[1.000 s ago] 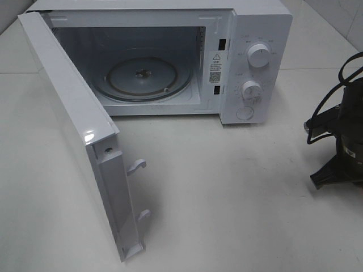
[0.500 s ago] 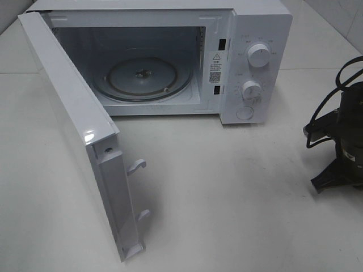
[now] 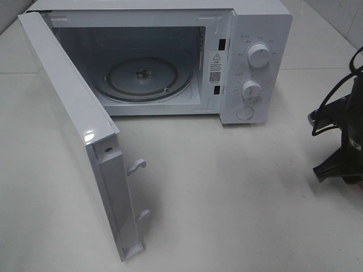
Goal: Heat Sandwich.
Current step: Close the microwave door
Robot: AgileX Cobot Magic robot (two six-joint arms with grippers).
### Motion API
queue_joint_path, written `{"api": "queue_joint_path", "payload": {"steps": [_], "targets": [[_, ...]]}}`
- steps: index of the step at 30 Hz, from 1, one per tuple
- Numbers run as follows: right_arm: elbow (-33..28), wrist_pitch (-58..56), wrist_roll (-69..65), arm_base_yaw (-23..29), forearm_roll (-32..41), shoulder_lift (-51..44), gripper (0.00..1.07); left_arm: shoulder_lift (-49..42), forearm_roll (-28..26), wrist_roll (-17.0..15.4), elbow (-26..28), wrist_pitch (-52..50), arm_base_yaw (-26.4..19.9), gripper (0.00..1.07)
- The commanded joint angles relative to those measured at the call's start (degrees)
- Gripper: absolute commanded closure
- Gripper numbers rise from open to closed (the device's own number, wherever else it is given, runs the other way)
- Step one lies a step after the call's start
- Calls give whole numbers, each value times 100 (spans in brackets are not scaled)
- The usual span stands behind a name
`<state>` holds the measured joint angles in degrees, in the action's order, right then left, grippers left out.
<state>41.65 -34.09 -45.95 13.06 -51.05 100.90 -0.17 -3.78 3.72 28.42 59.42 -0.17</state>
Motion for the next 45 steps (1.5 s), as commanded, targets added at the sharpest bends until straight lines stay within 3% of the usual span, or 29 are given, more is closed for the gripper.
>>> {"api": "queue_joint_path", "payload": {"steps": [1, 6, 8, 14, 18, 45], "targets": [[-17, -103, 361, -23, 309, -327, 50, -155, 11, 6, -17, -46, -29, 7], [-17, -172, 980, -23, 917, -894, 48, -155, 11, 6, -17, -46, -29, 7], [-17, -223, 1490, -23, 1490, -1278, 46, -155, 11, 6, -17, -46, -29, 7], [-17, -292, 2722, -23, 2670, -2108, 32, -155, 11, 6, -17, -46, -29, 7], [-17, -470, 3094, -23, 3180, -2595, 29, -155, 11, 6, -17, -46, -29, 7], [-29, -1868, 3867, -23, 4429, -5873, 31, -155, 11, 6, -17, -46, -29, 7]]}}
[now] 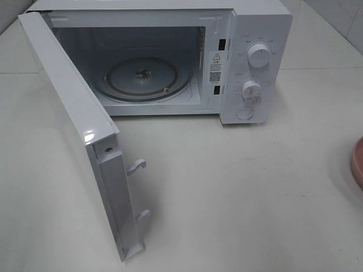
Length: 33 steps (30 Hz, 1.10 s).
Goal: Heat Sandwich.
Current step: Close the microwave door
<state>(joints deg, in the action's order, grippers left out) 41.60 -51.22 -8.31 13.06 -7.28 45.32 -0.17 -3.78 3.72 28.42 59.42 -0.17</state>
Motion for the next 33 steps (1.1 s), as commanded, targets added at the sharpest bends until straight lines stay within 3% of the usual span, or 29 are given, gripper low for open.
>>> {"api": "queue_joint_path", "payload": {"steps": [1, 18, 27, 33], "targets": [[-23, -155, 103, -23, 52, -315, 31, -155, 11, 6, -17, -46, -29, 7], [-40, -917, 229, -23, 11, -1937, 31, -155, 11, 6, -17, -46, -29, 7], [-922, -533, 40, -34, 6, -3289, 31, -155, 11, 6, -17, -46, -29, 7], [-1094, -338, 40, -34, 6, -3799, 31, -155, 11, 6, -17, -46, -29, 7]]}}
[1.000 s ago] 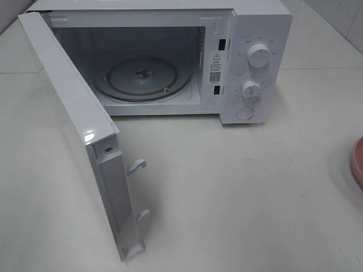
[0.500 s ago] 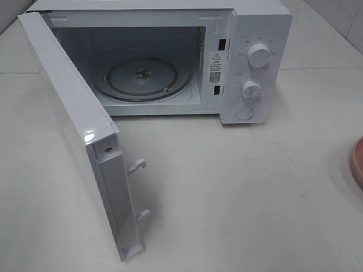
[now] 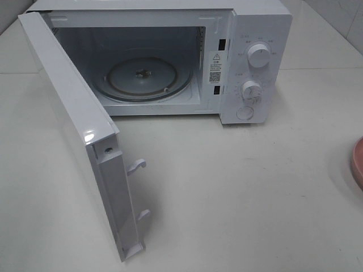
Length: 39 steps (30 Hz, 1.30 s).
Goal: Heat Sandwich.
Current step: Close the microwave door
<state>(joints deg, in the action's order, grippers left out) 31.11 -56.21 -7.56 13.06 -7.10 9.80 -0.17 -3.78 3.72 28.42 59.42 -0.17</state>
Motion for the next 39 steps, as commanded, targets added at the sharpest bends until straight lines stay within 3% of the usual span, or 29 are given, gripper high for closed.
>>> {"api": "queue_joint_path", "payload": {"steps": [1, 16, 39], "targets": [[-46, 178, -34, -34, -11, -332, 31, -155, 11, 6, -17, -46, -29, 7], [-195, -355, -275, -556, 46, -1163, 31, -155, 11, 6, -17, -46, -29, 7], [-195, -355, -258, -561, 46, -1157, 31, -155, 11, 6, -17, -46, -29, 7]]}}
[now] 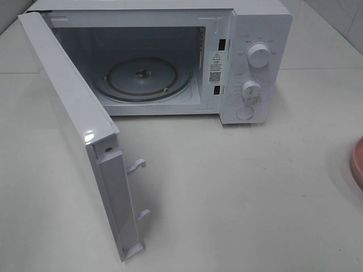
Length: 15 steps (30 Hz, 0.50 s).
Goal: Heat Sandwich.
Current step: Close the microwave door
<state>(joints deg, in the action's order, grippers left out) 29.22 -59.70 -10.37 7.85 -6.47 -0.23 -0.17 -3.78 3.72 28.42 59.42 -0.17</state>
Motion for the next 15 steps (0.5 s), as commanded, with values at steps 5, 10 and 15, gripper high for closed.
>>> {"api": "queue_joint_path", "payload": {"steps": [5, 10, 15], "targets": [[-6, -6, 23, -40, -17, -155, 31, -155, 11, 6, -17, -46, -29, 7], [-6, -6, 23, -40, -17, -155, 31, -155, 11, 6, -17, -46, -29, 7], [-6, -6, 23, -40, -17, -155, 31, -155, 11, 6, -17, -46, -29, 7]]}}
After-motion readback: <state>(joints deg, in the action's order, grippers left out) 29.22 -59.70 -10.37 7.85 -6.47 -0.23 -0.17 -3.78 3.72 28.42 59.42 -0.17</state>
